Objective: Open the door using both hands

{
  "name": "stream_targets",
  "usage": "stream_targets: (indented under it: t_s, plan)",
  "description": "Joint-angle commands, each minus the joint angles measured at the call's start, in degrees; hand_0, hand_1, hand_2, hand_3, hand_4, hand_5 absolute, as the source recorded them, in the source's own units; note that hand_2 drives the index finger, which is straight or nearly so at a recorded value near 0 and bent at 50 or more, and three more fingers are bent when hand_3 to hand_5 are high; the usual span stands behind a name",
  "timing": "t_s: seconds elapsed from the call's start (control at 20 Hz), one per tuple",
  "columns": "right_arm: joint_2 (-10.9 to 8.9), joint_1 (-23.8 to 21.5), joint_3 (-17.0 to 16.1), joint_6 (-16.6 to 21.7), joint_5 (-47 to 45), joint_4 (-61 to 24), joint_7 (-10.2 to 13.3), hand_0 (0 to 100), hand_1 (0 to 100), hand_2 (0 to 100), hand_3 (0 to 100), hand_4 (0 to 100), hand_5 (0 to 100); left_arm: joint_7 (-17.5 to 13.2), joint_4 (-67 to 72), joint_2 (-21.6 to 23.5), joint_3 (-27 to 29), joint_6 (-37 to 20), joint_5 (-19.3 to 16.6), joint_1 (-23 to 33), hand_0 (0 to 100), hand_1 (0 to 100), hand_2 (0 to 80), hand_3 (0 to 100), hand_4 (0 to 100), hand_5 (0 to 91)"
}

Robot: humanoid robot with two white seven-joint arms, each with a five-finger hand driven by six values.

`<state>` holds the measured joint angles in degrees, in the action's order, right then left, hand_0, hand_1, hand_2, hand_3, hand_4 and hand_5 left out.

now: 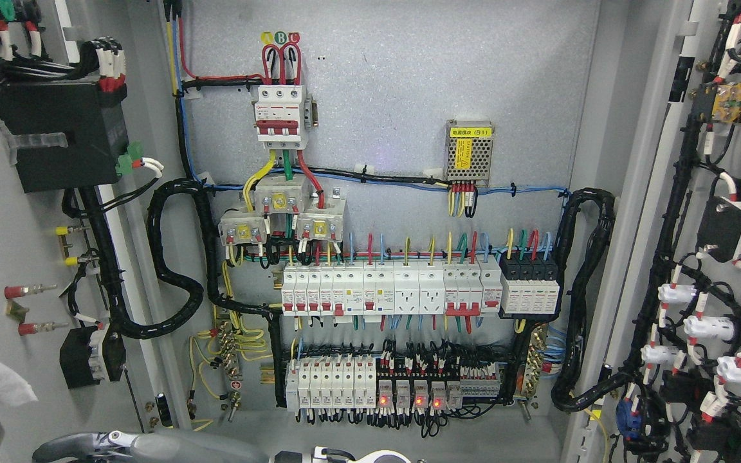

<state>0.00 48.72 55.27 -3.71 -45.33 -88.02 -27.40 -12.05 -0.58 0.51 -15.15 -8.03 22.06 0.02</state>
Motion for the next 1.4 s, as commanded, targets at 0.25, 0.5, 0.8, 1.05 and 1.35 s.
stream_targets:
  t_s: [0.25, 0.5, 0.8, 1.05, 1.35]
  plan:
    - [0.00, 1.8, 6.1, 0.0, -1.0, 1.5, 2.2, 22, 0, 0, 0, 0, 0, -0.3, -1.5, 1.6, -0.1, -0.4, -0.2, -1.7, 29, 0, 2.8, 3, 3, 0.0]
    - [0.00, 4.2, 6.2, 0.0, -4.4, 1.4, 2.8, 22, 0, 0, 0, 0, 0, -0.4, -1.6, 1.6, -0.1, -0.5, -0.2, -1.7, 29, 0, 2.8, 3, 3, 0.0]
    - [0.00, 6.1, 8.4, 0.0, -4.5, 1.5, 2.8, 22, 0, 0, 0, 0, 0, -0.4, -1.6, 1.6, -0.1, -0.5, -0.2, -1.6, 29, 0, 2.8, 3, 3, 0.0]
    - [0.00, 6.6, 9.8, -0.1, -4.5, 1.8, 6.0, 22, 0, 0, 0, 0, 0, -0.4, -1.6, 1.6, -0.1, -0.5, -0.2, -1.6, 29, 0, 2.8, 3, 3, 0.0]
    - [0.00, 7.5, 9.9, -0.1, -4.5, 1.8, 6.2, 22, 0, 0, 0, 0, 0, -0.4, -1.6, 1.5, -0.1, -0.6, -0.2, -1.5, 29, 0, 2.8, 3, 3, 0.0]
